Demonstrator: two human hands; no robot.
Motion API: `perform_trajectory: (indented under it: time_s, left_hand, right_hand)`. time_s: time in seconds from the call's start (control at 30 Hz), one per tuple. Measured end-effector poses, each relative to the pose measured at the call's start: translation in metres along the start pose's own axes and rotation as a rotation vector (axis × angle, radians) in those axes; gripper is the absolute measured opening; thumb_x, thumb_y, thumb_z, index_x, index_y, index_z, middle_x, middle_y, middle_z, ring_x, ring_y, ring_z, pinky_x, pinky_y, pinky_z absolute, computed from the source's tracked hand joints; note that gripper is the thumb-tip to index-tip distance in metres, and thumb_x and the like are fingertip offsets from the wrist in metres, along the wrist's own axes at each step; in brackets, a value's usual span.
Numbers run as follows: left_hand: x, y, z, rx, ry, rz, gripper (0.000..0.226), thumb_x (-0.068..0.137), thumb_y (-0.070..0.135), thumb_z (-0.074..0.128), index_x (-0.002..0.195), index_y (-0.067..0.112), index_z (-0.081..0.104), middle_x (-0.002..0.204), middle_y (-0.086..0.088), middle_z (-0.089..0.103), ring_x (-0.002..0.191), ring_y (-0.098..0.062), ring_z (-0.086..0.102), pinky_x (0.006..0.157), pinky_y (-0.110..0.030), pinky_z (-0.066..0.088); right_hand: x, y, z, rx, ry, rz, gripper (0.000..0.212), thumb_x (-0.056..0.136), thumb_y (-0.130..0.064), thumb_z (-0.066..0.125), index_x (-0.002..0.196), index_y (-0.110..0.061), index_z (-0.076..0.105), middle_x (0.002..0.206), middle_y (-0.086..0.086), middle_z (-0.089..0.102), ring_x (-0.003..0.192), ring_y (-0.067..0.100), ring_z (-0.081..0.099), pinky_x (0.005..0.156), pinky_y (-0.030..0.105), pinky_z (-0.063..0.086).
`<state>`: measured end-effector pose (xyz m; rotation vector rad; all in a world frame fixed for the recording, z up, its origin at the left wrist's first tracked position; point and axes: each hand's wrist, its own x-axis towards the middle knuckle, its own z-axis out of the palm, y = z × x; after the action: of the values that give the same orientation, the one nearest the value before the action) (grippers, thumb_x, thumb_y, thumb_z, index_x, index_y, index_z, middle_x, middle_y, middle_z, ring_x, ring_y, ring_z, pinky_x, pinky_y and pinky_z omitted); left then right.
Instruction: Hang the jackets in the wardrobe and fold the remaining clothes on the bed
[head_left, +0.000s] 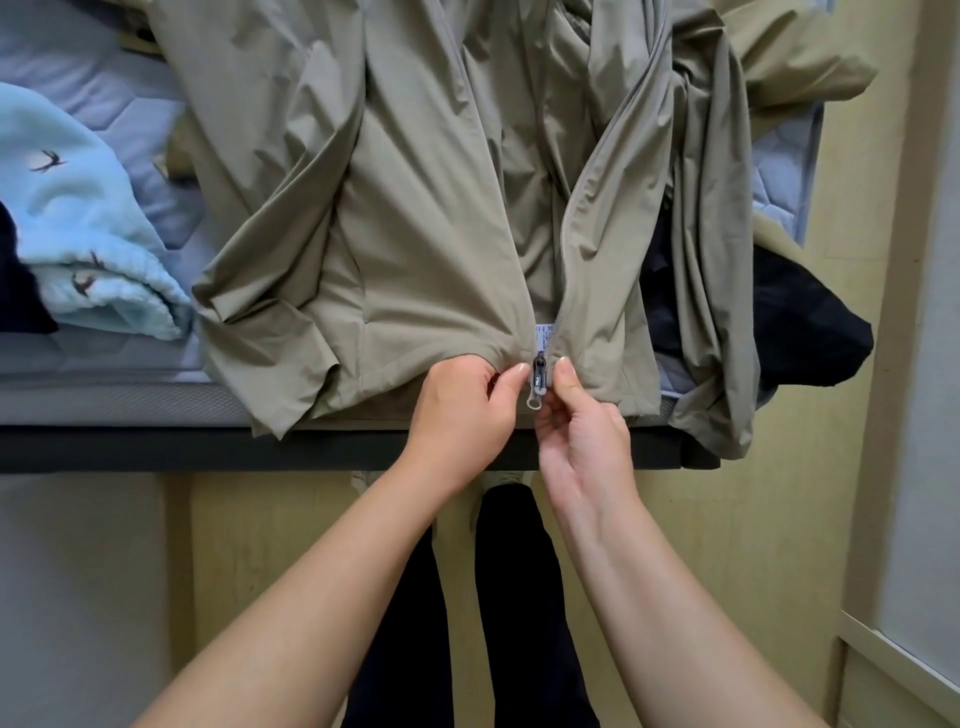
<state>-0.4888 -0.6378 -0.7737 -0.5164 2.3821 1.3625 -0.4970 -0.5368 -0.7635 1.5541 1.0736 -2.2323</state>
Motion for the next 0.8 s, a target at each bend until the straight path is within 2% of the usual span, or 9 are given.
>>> perform_trajectory:
  time_s: [0.1,0.23,0.3,0.4,0.47,0.57,0.63,0.73,0.8]
  left_hand:
    - [0.003,-0.005,-0.003,0.022,-0.032,0.071,0.041,0.092,0.028,0.057,0.069,-0.006,0.062,0.057,-0.021,0.056,0.061,-0.037,0.052,0.062,-0.046,0.043]
    - [0.010,-0.009,0.001,0.059,-0.092,0.040,0.039,0.092,0.029,0.056,0.066,-0.001,0.059,0.053,-0.009,0.052,0.058,-0.031,0.048,0.056,-0.038,0.040]
    - [0.010,-0.008,0.003,0.125,-0.131,-0.022,0.041,0.092,0.032,0.055,0.061,0.004,0.051,0.051,-0.002,0.042,0.059,-0.031,0.045,0.056,-0.034,0.036]
    - [0.009,-0.002,0.000,0.203,-0.147,-0.101,0.045,0.093,0.035,0.052,0.055,0.015,0.038,0.055,0.001,0.038,0.065,-0.030,0.045,0.060,-0.033,0.034]
    - [0.008,0.005,-0.006,0.237,-0.139,-0.148,0.046,0.094,0.038,0.050,0.055,0.018,0.035,0.059,0.001,0.041,0.067,-0.028,0.044,0.061,-0.032,0.032]
    - [0.006,0.014,-0.016,0.273,-0.146,-0.170,0.045,0.094,0.039,0.049,0.057,0.020,0.035,0.073,-0.009,0.056,0.076,-0.032,0.051,0.063,-0.031,0.033]
    - [0.007,0.020,-0.022,0.274,-0.167,-0.179,0.044,0.095,0.039,0.049,0.058,0.019,0.036,0.077,-0.011,0.057,0.082,-0.034,0.055,0.064,-0.032,0.033]
    - [0.007,0.025,-0.030,0.269,-0.197,-0.211,0.042,0.095,0.038,0.049,0.059,0.017,0.038,0.074,-0.006,0.052,0.084,-0.034,0.055,0.064,-0.032,0.034]
    - [0.006,0.026,-0.032,0.283,-0.201,-0.222,0.042,0.095,0.038,0.049,0.060,0.017,0.037,0.084,-0.013,0.059,0.086,-0.034,0.055,0.065,-0.033,0.035]
  right_hand:
    - [0.004,0.003,0.000,0.038,0.004,0.010,0.022,0.086,0.005,0.061,0.105,-0.001,0.053,0.068,0.007,0.069,0.062,0.012,0.067,0.062,0.021,0.056]
    - [0.011,0.003,-0.001,-0.022,0.050,0.142,0.014,0.088,-0.006,0.062,0.101,-0.002,0.057,0.074,0.007,0.068,0.069,0.013,0.064,0.062,0.023,0.053]
    - [0.012,-0.003,-0.004,-0.283,0.072,0.221,0.011,0.091,-0.019,0.062,0.094,-0.009,0.061,0.070,0.000,0.069,0.065,0.010,0.061,0.059,0.023,0.049]
    - [0.003,-0.020,-0.008,-0.845,0.019,0.290,0.031,0.094,-0.042,0.052,0.086,-0.014,0.063,0.068,-0.003,0.070,0.055,0.009,0.060,0.048,0.020,0.042]
    - [-0.006,-0.031,-0.007,-1.144,-0.018,0.223,0.039,0.094,-0.046,0.047,0.080,-0.013,0.062,0.057,-0.004,0.068,0.041,0.006,0.056,0.042,0.017,0.037]
    - [-0.012,-0.040,0.001,-1.369,-0.100,-0.054,0.037,0.089,-0.047,0.053,0.082,-0.012,0.061,0.056,-0.004,0.067,0.038,0.003,0.052,0.046,0.020,0.038]
    - [-0.016,-0.043,0.012,-1.474,-0.203,-0.147,0.031,0.087,-0.045,0.057,0.082,-0.014,0.060,0.064,-0.003,0.068,0.044,0.004,0.056,0.049,0.020,0.044]
    - [-0.015,-0.043,0.025,-1.712,-0.350,-0.204,0.025,0.090,-0.035,0.053,0.076,-0.015,0.056,0.074,0.000,0.069,0.064,0.017,0.065,0.068,0.032,0.054]
    - [-0.012,-0.046,0.029,-1.822,-0.416,-0.218,0.024,0.091,-0.033,0.050,0.077,-0.014,0.055,0.081,0.004,0.070,0.076,0.025,0.065,0.078,0.038,0.053]
